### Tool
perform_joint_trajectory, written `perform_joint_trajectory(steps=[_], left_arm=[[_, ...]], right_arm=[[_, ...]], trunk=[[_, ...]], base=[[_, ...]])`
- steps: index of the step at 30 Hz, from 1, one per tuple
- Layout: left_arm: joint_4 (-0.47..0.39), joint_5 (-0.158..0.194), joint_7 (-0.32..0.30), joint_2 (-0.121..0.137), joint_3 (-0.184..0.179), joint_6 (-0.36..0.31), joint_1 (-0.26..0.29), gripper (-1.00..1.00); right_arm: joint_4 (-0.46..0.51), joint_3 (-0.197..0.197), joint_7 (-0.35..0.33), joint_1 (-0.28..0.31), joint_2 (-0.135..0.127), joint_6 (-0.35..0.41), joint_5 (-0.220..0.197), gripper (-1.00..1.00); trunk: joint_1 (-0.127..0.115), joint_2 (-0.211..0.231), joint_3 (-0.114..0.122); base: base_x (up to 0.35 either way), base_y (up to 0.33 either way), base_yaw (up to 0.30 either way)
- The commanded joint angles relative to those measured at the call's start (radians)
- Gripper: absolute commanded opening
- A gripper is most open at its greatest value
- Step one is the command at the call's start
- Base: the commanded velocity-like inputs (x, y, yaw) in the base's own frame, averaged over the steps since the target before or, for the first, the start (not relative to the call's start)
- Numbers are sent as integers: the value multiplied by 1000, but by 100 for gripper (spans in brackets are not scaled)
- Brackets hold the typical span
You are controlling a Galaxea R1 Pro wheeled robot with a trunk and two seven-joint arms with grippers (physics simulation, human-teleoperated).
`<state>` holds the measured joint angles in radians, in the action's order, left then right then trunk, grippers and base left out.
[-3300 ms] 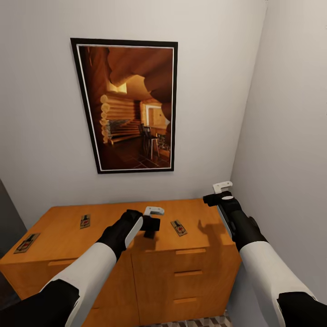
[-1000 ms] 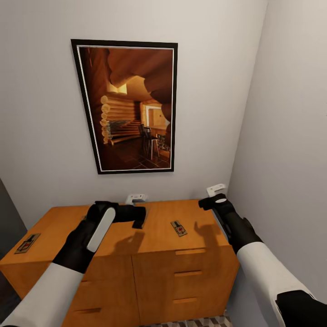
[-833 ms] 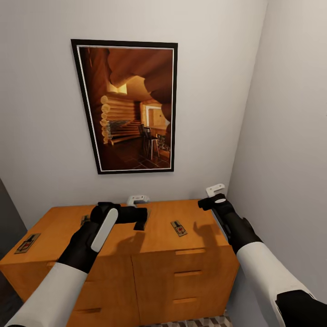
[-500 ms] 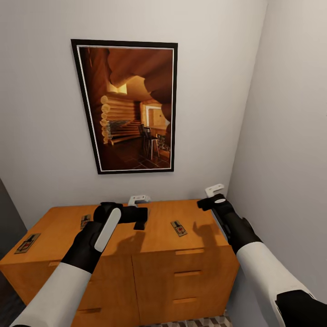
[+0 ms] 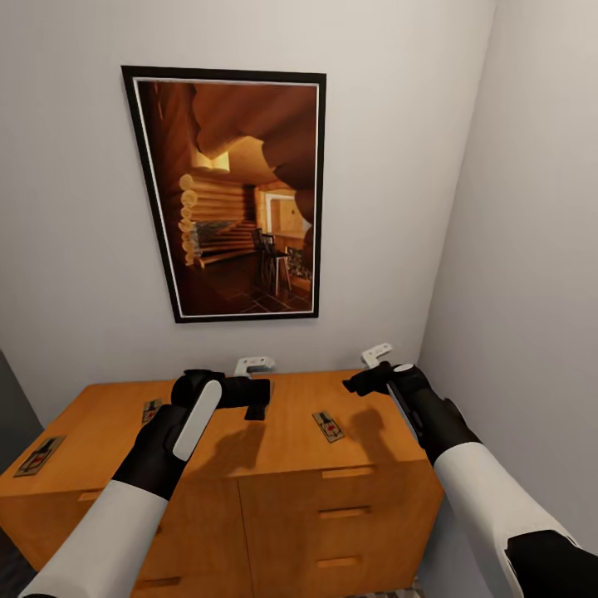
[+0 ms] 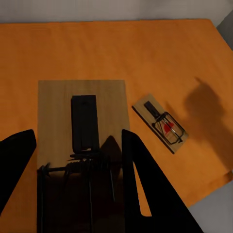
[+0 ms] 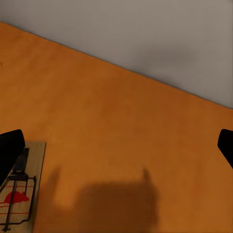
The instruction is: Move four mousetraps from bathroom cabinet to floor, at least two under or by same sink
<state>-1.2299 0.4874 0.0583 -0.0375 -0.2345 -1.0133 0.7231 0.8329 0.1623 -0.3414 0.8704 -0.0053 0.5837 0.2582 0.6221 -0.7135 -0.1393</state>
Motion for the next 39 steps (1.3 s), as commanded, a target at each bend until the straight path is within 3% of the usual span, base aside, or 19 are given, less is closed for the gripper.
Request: perform_joint_trajectory(steps=[1, 10, 16, 20, 27, 35, 39], left_arm=[[-1, 6, 6, 0, 0, -4, 1, -100], [0, 7, 8, -1, 0, -4, 1, -100], [0, 5, 8, -12, -1, -3, 1, -100], [1, 0, 9, -26, 0, -1, 1, -100], [1, -1, 9, -31, -1, -1, 1, -100], [2, -3, 14, -42, -2, -1, 1, -100], [1, -2, 30, -46, -2, -1, 1, -100]], right_arm=[[2, 1, -10, 1, -1, 4, 12, 100], [0, -9, -51, 1, -2, 5, 10, 100], [-8, -66, -161, 1, -4, 20, 10, 100], [-9, -101, -200, 1, -4, 105, 13, 100], [-10, -111, -198, 1, -3, 173, 14, 100], [-11, -112, -154, 1, -1, 176, 8, 100], [-11, -111, -154, 1, -1, 170, -20, 100]], trunk=[[0, -1, -2], [0, -1, -2], [0, -1, -2], [0, -1, -2], [0, -1, -2], [0, -1, -2], [0, -1, -2]], base=[[22, 0, 0], [5, 0, 0], [0, 0, 0], [0, 0, 0], [0, 0, 0], [0, 0, 0], [0, 0, 0]])
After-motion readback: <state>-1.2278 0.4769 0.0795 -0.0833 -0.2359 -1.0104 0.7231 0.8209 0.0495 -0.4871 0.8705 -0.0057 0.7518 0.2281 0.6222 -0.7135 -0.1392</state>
